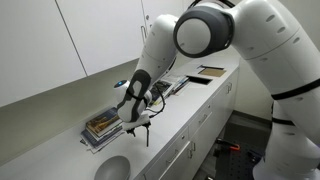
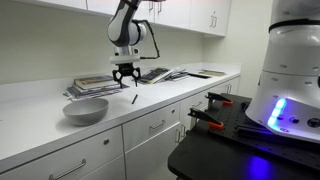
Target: Put the pen on the counter
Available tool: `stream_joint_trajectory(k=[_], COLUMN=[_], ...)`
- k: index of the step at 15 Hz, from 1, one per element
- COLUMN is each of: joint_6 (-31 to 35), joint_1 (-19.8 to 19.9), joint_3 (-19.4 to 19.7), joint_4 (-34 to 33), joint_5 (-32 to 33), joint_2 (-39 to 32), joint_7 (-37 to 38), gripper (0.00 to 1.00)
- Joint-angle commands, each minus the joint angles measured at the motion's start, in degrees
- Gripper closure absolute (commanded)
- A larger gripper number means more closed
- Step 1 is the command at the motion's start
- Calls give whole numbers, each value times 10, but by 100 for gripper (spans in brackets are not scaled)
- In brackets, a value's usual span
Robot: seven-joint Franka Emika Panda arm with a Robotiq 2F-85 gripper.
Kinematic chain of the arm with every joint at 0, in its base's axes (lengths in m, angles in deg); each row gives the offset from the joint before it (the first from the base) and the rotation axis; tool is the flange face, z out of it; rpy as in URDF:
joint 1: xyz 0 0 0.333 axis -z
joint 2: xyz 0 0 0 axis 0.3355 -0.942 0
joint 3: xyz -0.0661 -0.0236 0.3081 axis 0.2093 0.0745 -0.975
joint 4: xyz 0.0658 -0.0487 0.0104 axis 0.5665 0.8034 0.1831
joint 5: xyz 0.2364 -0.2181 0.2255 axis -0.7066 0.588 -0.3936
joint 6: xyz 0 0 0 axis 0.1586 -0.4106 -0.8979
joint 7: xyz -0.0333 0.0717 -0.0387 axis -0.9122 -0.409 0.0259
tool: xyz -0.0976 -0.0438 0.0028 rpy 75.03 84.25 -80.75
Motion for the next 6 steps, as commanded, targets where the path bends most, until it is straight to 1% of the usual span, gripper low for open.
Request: stream_joint_trajectory(k=[1,3,6], joint_6=[-28,-40,-43], joint_1=[-22,-34,-43], joint_3=[7,9,8], joint_4=[59,79,107], joint_5=[28,58,114], joint_2=[89,132,183], joint_7=[-38,-40,-11], gripper=[0,0,0])
